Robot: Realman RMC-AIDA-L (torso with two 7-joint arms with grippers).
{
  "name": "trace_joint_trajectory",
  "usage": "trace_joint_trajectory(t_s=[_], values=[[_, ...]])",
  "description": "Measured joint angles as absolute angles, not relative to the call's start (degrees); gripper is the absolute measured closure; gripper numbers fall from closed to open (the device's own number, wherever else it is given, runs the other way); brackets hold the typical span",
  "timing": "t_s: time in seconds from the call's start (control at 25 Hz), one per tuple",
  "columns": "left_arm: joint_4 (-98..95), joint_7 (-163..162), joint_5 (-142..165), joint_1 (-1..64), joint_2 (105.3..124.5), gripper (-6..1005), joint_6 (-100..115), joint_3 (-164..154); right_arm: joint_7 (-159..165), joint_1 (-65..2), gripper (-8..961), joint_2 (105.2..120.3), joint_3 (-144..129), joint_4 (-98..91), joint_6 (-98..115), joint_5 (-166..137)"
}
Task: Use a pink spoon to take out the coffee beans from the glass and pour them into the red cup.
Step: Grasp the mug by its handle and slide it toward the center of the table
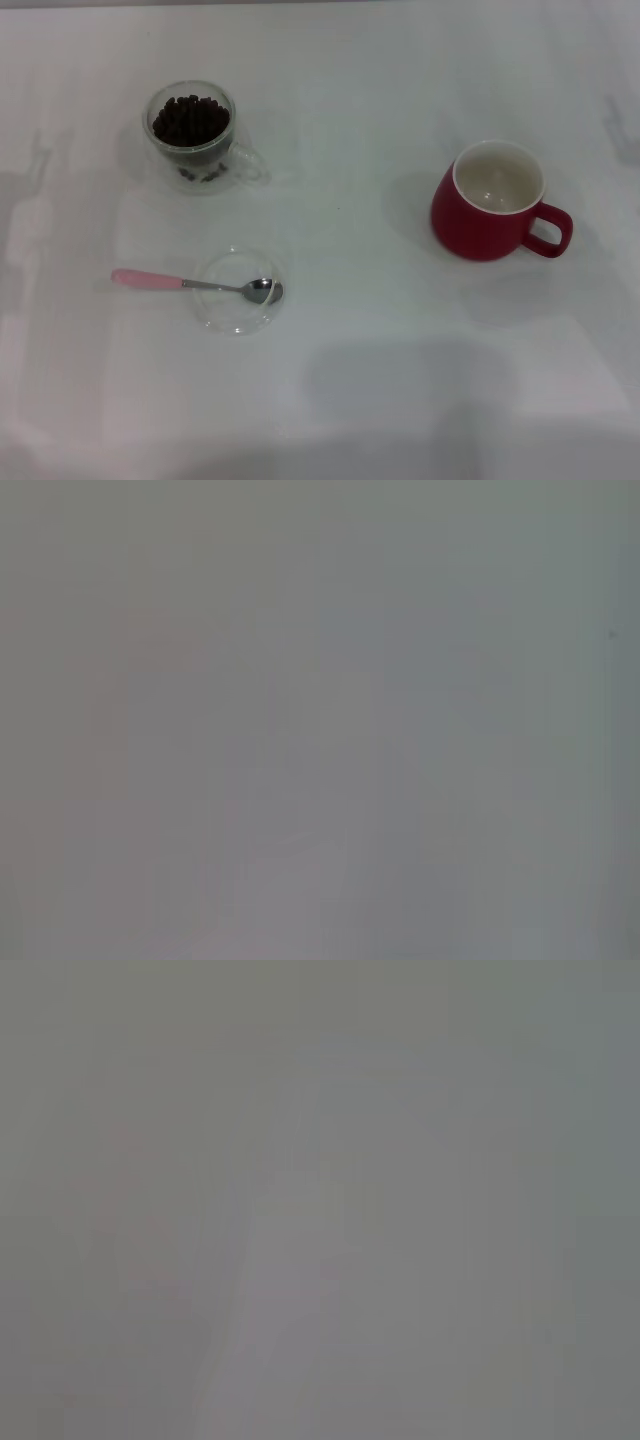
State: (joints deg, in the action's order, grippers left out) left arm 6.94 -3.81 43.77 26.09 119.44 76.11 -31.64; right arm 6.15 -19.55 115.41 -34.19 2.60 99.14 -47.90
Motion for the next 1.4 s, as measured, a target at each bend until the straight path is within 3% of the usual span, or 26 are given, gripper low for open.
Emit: trace_joint_trajectory(t_s=[0.88,1.4], values=[[6.94,-3.87,43.77,26.79,119.48,123,76.08,-31.64,6.43,-18.86,348,115.3,-34.16,2.64,98.7,-47.9],[7.01,-3.99,43.77,26.55,119.53,123,76.07,-31.57,17.52,-10.44,347,114.25,-47.74,-5.91,98.26,-47.9]])
